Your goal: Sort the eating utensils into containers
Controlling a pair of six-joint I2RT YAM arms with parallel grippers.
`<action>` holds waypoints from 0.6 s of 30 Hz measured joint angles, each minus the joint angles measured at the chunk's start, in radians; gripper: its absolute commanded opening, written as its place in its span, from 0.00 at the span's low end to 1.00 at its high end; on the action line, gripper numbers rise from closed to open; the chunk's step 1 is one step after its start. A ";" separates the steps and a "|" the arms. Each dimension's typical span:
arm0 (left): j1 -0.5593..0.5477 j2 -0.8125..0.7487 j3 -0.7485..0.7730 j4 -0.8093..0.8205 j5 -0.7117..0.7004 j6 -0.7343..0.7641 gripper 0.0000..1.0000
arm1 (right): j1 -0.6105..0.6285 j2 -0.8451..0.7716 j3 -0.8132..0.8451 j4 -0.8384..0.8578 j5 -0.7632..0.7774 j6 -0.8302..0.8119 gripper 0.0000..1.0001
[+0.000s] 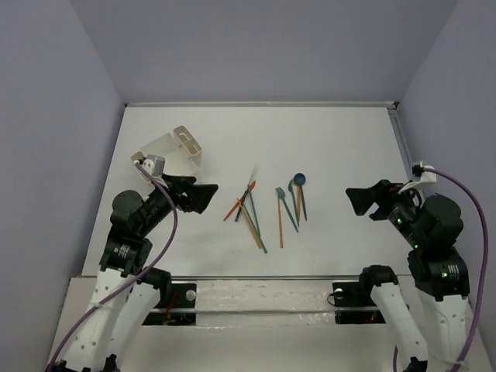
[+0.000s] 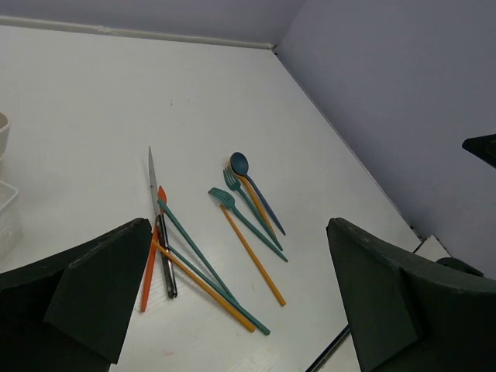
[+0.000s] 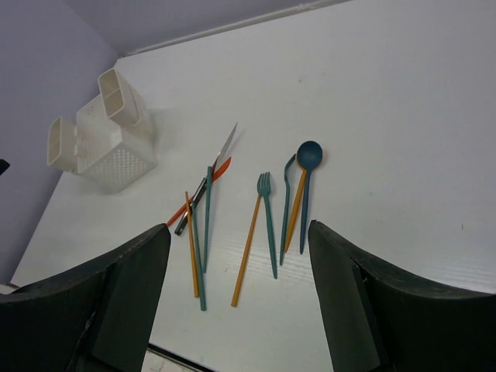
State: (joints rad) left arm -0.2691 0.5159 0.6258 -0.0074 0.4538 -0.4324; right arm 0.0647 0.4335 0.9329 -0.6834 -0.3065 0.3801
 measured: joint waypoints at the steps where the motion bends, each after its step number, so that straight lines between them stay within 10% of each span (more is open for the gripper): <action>1: 0.000 0.002 0.000 -0.002 -0.002 0.000 0.99 | 0.000 0.000 0.000 0.000 -0.002 0.000 0.77; 5: 0.000 0.006 0.000 -0.013 -0.021 -0.019 0.86 | 0.000 0.001 0.000 0.000 -0.006 -0.003 0.77; 9: 0.000 0.009 0.000 0.001 -0.028 -0.060 0.45 | 0.000 0.004 -0.008 0.003 -0.010 -0.002 0.76; 18: -0.222 0.154 -0.093 0.084 -0.189 -0.207 0.29 | 0.000 0.046 -0.119 0.022 -0.047 0.022 0.73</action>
State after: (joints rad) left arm -0.4915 0.6697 0.5323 0.0761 0.2649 -0.6392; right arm 0.0647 0.4797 0.8135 -0.6613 -0.3534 0.4019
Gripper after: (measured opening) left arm 0.299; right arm 0.741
